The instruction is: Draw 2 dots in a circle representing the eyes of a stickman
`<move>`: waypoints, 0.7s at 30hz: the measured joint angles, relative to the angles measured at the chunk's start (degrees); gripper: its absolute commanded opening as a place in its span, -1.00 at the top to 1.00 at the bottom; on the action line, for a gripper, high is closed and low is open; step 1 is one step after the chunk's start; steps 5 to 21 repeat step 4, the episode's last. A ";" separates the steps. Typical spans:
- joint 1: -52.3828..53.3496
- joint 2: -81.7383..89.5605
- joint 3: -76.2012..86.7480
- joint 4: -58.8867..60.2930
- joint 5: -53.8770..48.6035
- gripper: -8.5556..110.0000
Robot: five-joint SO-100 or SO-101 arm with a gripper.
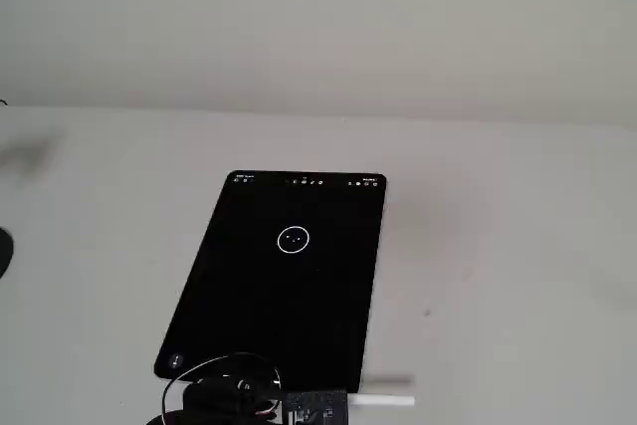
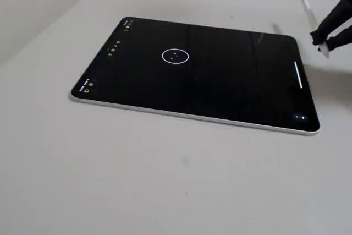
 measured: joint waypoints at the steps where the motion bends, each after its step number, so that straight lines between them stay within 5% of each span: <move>1: 0.00 0.00 0.00 0.00 0.00 0.86; 21: 0.00 0.00 0.00 0.00 0.00 0.86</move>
